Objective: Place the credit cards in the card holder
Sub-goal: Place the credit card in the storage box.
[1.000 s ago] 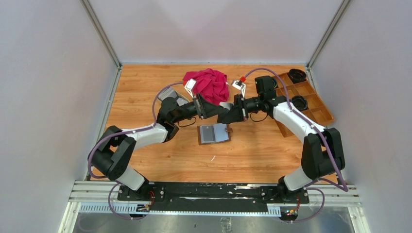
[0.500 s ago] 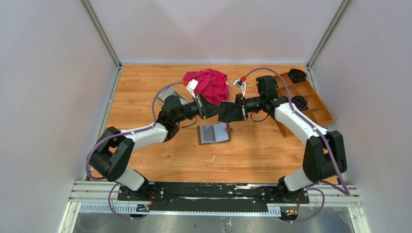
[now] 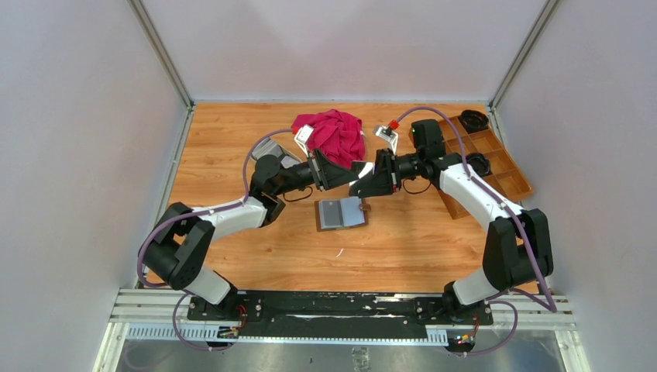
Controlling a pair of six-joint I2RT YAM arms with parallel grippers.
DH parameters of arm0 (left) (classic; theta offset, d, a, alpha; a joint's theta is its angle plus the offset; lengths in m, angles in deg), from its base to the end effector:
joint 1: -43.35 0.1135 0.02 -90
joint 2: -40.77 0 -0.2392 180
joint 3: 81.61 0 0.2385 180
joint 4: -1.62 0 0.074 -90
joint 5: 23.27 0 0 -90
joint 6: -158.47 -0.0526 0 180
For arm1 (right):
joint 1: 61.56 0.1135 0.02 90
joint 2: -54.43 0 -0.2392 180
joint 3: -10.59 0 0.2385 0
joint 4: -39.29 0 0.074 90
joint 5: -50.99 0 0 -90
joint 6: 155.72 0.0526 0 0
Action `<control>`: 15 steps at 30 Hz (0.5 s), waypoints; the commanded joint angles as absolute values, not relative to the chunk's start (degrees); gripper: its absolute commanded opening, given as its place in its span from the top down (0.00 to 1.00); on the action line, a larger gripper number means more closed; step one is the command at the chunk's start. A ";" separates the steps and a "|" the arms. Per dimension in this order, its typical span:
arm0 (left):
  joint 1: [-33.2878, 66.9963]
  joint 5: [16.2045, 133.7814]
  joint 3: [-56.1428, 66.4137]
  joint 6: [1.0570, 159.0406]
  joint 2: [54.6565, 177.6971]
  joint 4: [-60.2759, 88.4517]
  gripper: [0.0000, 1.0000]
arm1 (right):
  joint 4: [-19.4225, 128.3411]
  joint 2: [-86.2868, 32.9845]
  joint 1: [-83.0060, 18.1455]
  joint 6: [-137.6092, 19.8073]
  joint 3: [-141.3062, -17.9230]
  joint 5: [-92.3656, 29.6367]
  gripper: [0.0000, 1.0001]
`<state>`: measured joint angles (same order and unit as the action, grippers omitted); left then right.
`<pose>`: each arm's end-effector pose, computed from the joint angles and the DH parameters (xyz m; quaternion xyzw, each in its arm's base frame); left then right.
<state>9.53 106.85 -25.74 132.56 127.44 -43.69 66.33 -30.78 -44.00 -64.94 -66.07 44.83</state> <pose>0.2483 -0.2071 0.2588 0.1117 0.6259 -0.6981 0.3294 0.2709 0.1406 0.2701 -0.3987 0.6101 0.6408 0.2411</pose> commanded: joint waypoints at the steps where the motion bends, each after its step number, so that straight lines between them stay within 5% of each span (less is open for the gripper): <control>1: 9.95 109.75 -25.73 135.19 127.87 -49.70 1.00 | 64.79 -30.83 -45.19 -64.19 -66.90 49.46 0.73; 4: 9.90 110.19 -25.32 135.87 128.86 -50.42 1.00 | 64.68 -31.17 -45.21 -63.67 -67.17 50.11 0.75; 6: 9.94 110.17 -25.12 136.00 129.22 -50.57 1.00 | 64.59 -31.18 -45.13 -62.96 -67.13 48.29 0.97; 7: 9.93 109.97 -25.05 135.92 129.35 -50.52 0.99 | 64.65 -31.13 -45.14 -62.59 -66.92 46.39 1.00; 12: 8.93 107.37 -23.70 131.95 128.53 -44.69 0.68 | 64.25 -30.56 -44.91 -61.70 -65.68 37.55 1.00; 15: 8.10 106.34 -22.65 130.03 128.84 -42.37 0.65 | 65.02 -30.16 -44.52 -62.03 -65.72 34.72 1.00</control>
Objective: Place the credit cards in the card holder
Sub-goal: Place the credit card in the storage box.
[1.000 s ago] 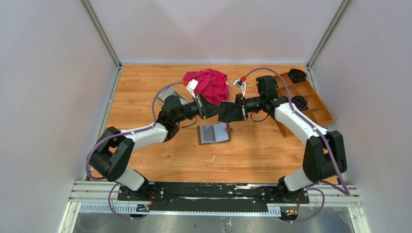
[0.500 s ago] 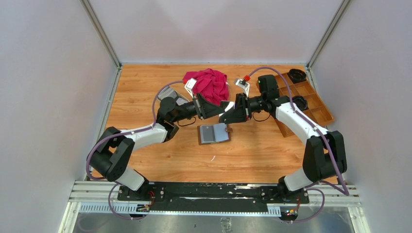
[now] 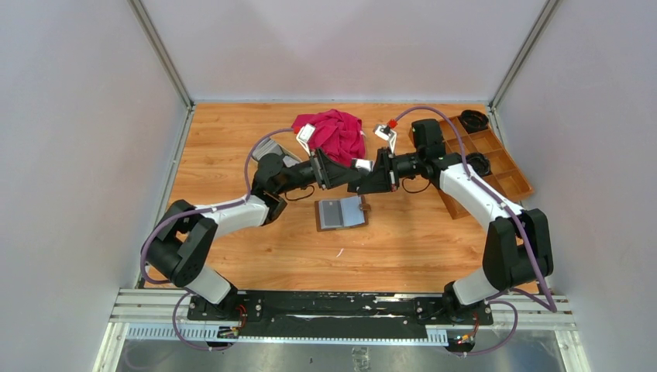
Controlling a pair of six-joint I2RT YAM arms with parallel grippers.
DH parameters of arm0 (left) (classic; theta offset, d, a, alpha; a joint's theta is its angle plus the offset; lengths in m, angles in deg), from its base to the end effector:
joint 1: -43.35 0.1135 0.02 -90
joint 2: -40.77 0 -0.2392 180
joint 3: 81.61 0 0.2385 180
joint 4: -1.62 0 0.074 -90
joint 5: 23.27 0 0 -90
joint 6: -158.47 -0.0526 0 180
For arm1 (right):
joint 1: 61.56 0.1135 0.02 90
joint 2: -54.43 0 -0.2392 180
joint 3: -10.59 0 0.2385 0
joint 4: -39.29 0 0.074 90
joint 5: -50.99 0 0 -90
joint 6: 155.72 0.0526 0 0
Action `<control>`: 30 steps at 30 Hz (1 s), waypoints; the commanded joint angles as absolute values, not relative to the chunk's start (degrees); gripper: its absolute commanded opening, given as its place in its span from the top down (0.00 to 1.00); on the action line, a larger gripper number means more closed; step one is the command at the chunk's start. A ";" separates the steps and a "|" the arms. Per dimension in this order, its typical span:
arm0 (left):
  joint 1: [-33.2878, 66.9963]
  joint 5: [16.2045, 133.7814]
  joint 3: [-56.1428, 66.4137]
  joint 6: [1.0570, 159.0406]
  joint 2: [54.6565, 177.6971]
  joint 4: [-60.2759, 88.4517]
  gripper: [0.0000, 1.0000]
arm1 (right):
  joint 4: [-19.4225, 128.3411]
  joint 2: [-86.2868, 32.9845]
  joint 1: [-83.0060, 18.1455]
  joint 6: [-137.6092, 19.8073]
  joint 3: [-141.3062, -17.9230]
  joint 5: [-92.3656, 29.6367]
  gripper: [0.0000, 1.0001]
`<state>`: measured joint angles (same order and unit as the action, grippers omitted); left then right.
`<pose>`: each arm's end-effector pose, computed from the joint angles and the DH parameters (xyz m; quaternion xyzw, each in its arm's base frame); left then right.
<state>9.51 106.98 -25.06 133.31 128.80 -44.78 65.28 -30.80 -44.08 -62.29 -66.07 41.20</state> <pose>0.2514 -0.2095 0.2574 0.1100 0.6242 -0.7014 0.3261 0.2746 0.1408 0.2693 -0.3802 0.6354 0.6254 0.2464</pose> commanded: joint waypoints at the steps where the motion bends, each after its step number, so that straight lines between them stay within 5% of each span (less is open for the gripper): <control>1: 8.03 106.29 -22.39 130.07 129.17 -42.35 0.65 | 65.64 -30.08 -44.49 -62.55 -65.92 33.99 1.00; 4: 7.72 106.55 -21.49 129.82 130.10 -42.34 0.74 | 68.20 -30.10 -44.32 -64.36 -66.68 32.06 1.00; 7: 7.54 106.94 -20.94 129.96 130.84 -42.85 0.99 | 69.14 -30.08 -44.33 -65.41 -66.99 32.90 1.00; 9: 7.58 106.69 -21.30 130.26 130.51 -43.91 1.00 | 69.07 -29.97 -44.54 -66.86 -66.92 36.41 0.99; 14: 7.95 108.53 -22.45 132.87 129.91 -47.46 1.00 | 68.35 -28.76 -46.97 -68.01 -67.06 46.15 0.61; 17: 8.28 109.53 -23.22 133.80 129.58 -48.66 1.00 | 68.24 -28.13 -47.45 -67.85 -67.51 49.09 0.57; 22: 8.46 110.42 -23.53 135.93 129.96 -51.87 1.00 | 67.12 -29.15 -47.54 -66.09 -67.99 51.06 0.68; 25: 8.46 110.68 -23.37 136.11 130.41 -52.10 0.99 | 66.77 -29.54 -47.49 -64.31 -68.18 49.80 0.98; 30: 7.84 108.51 -23.09 132.32 129.29 -46.97 0.70 | 65.66 -27.19 -47.48 -62.23 -65.30 32.88 1.00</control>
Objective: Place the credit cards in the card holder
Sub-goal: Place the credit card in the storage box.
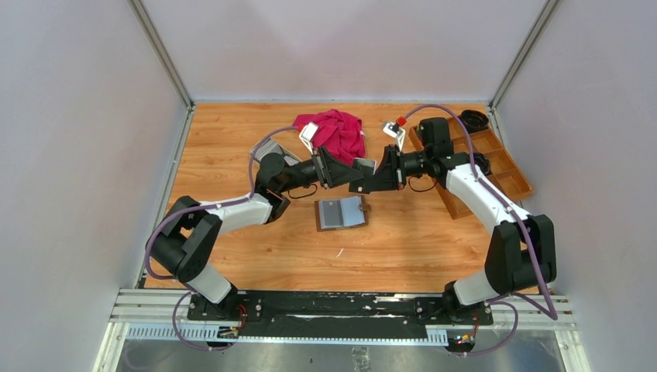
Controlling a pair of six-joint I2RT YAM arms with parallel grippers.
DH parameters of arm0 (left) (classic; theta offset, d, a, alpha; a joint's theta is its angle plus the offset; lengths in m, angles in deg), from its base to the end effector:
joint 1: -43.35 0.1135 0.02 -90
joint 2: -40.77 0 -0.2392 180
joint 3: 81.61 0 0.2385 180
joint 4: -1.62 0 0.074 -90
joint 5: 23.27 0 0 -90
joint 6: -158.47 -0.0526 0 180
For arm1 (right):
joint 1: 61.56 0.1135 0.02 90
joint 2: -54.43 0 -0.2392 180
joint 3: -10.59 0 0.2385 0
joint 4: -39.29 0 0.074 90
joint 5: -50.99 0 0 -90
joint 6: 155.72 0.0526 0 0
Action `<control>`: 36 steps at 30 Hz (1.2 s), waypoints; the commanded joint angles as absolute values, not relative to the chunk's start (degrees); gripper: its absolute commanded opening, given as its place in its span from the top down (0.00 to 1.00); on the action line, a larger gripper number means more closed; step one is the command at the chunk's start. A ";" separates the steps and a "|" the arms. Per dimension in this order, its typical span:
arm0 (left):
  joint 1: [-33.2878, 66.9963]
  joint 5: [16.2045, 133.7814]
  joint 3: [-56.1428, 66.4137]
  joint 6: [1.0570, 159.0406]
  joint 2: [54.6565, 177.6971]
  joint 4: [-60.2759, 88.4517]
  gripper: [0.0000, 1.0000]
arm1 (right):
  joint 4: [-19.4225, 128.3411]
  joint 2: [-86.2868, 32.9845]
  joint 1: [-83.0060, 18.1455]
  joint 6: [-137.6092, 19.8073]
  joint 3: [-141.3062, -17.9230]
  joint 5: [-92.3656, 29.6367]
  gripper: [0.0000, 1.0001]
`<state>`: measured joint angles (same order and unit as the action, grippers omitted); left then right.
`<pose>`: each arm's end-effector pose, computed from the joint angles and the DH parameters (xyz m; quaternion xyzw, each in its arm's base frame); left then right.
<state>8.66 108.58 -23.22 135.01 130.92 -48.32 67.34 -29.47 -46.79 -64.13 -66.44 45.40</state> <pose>0.2521 -0.2172 0.2625 0.1279 0.6062 -0.7176 0.3181 0.2731 0.1261 0.2775 -0.3839 0.6168 0.6383 0.2543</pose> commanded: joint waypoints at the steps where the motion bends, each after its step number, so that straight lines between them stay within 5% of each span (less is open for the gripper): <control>1: 7.51 107.90 -22.81 130.60 128.73 -44.46 0.65 | 65.95 -27.01 -47.46 -62.10 -65.27 31.01 1.00; 8: 6.34 107.31 -21.36 127.53 129.14 -40.76 0.64 | 67.28 -25.96 -47.41 -62.49 -65.37 26.92 1.00; 13: 6.35 108.08 -20.29 128.79 130.06 -43.13 0.99 | 68.01 -25.81 -47.41 -64.75 -65.55 29.17 1.00; 15: 6.35 108.29 -20.36 130.38 130.18 -44.94 1.00 | 67.95 -25.92 -47.41 -66.32 -65.46 34.56 0.99; 21: 6.61 111.75 -21.22 134.15 130.90 -50.44 1.00 | 66.94 -25.73 -47.44 -68.89 -65.75 48.29 0.60; 24: 6.87 113.00 -21.73 133.95 130.29 -50.44 0.98 | 66.87 -25.74 -47.41 -68.16 -66.44 49.52 0.67; 28: 6.96 113.65 -21.28 133.85 130.24 -50.33 0.95 | 66.52 -26.81 -47.36 -66.69 -66.99 48.64 0.99; 36: 5.84 107.96 -20.11 123.77 126.56 -38.05 0.53 | 67.20 -24.32 -47.40 -64.46 -64.93 28.55 1.00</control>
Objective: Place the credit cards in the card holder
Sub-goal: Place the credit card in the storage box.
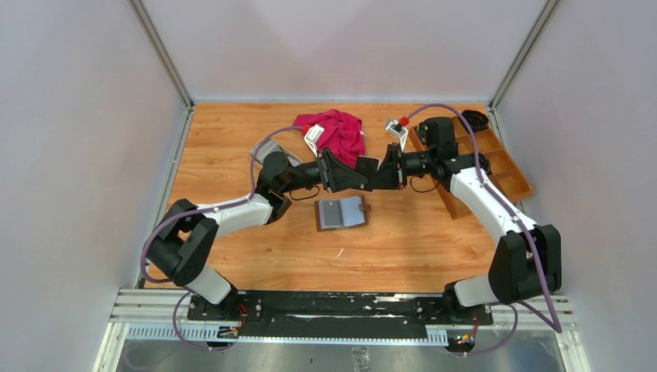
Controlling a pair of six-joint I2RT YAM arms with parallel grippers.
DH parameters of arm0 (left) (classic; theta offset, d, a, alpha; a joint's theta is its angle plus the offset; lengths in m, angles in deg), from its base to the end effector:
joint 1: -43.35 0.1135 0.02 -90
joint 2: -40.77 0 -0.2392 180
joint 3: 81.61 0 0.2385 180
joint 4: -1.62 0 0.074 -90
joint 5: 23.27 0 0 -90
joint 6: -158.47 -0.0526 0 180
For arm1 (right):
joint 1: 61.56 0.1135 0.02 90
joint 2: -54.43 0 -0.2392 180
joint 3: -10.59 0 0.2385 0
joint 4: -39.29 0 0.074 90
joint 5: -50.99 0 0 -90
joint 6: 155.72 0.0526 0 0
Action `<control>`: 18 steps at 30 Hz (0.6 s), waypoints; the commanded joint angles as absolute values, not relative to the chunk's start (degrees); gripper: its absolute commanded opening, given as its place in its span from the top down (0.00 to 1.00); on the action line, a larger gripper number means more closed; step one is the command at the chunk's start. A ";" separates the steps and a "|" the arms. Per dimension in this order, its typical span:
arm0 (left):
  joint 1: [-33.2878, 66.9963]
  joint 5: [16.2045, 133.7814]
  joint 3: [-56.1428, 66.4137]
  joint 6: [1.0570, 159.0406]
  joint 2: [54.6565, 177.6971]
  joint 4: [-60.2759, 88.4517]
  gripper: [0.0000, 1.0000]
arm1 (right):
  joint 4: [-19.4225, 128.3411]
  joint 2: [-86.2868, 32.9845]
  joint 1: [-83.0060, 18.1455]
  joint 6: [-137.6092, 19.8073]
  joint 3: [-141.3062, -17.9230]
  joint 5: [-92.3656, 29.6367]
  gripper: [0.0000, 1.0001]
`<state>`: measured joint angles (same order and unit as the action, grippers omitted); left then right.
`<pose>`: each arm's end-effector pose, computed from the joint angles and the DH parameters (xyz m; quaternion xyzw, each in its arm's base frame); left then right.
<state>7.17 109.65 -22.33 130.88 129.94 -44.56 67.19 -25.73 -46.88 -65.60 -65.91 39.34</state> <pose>0.2463 -0.2245 0.2654 0.1584 0.6101 -0.7076 0.3193 0.2667 0.1231 0.2897 -0.3916 0.6320 0.5955 0.3043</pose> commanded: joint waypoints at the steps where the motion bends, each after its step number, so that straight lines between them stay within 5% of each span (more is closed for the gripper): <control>1: 5.63 107.69 -19.84 123.25 126.50 -37.42 0.52 | 67.55 -24.39 -47.33 -64.59 -65.08 27.75 1.00; 4: 5.47 107.39 -19.44 123.18 127.02 -37.16 0.54 | 68.27 -24.66 -47.32 -65.16 -65.32 27.78 1.00; 8: 5.47 107.77 -18.56 123.76 127.87 -37.16 0.96 | 68.35 -24.45 -47.31 -66.26 -65.31 31.01 1.00; 11: 5.51 107.88 -18.56 124.02 127.72 -37.48 1.00 | 68.26 -24.42 -47.32 -68.48 -65.17 35.77 0.99; 18: 6.56 111.23 -20.75 125.41 126.02 -41.27 1.00 | 68.24 -22.97 -48.50 -71.26 -65.44 45.62 0.52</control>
<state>6.51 107.81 -20.66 124.61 128.47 -36.80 68.48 -24.57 -46.99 -67.98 -65.65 39.80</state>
